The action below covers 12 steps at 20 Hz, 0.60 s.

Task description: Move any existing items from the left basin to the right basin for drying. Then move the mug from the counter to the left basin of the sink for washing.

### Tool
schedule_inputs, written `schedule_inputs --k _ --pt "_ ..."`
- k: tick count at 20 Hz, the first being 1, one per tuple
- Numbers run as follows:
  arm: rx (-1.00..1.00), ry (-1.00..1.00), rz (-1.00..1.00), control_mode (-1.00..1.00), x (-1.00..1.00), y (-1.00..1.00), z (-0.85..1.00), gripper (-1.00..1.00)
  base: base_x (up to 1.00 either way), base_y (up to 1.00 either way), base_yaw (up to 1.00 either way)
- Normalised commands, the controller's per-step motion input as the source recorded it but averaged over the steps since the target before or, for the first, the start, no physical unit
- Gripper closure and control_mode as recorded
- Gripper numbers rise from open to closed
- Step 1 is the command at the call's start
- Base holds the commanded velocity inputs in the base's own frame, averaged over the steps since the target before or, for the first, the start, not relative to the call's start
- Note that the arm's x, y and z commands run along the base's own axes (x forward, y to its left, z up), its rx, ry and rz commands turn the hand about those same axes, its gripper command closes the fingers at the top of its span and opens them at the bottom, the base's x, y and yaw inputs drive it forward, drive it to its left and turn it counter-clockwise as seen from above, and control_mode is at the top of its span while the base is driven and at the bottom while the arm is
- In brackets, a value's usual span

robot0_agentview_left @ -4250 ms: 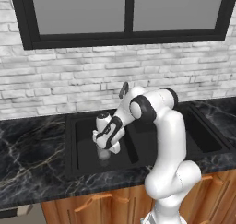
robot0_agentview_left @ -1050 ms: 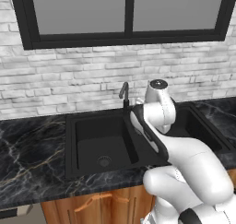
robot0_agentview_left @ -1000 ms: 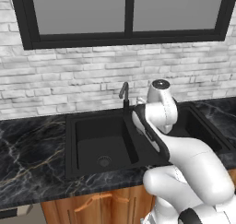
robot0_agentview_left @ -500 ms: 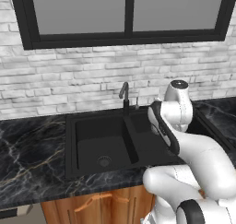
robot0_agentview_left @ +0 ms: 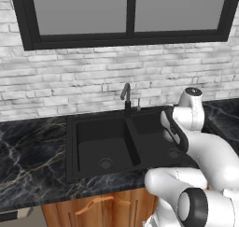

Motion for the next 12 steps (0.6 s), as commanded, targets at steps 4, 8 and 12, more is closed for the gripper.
schedule_inputs --k 4,8,12 --pt "0.0 0.0 -0.06 -1.0 0.1 -0.33 -0.41 1.0 0.0 0.0 0.0" --pt "0.0 0.03 -0.07 -1.0 0.33 -0.19 -0.32 1.0 0.0 0.0 0.0" --pt "0.0 0.06 -0.04 -1.0 0.41 -0.15 -0.15 1.0 0.0 0.0 0.0"
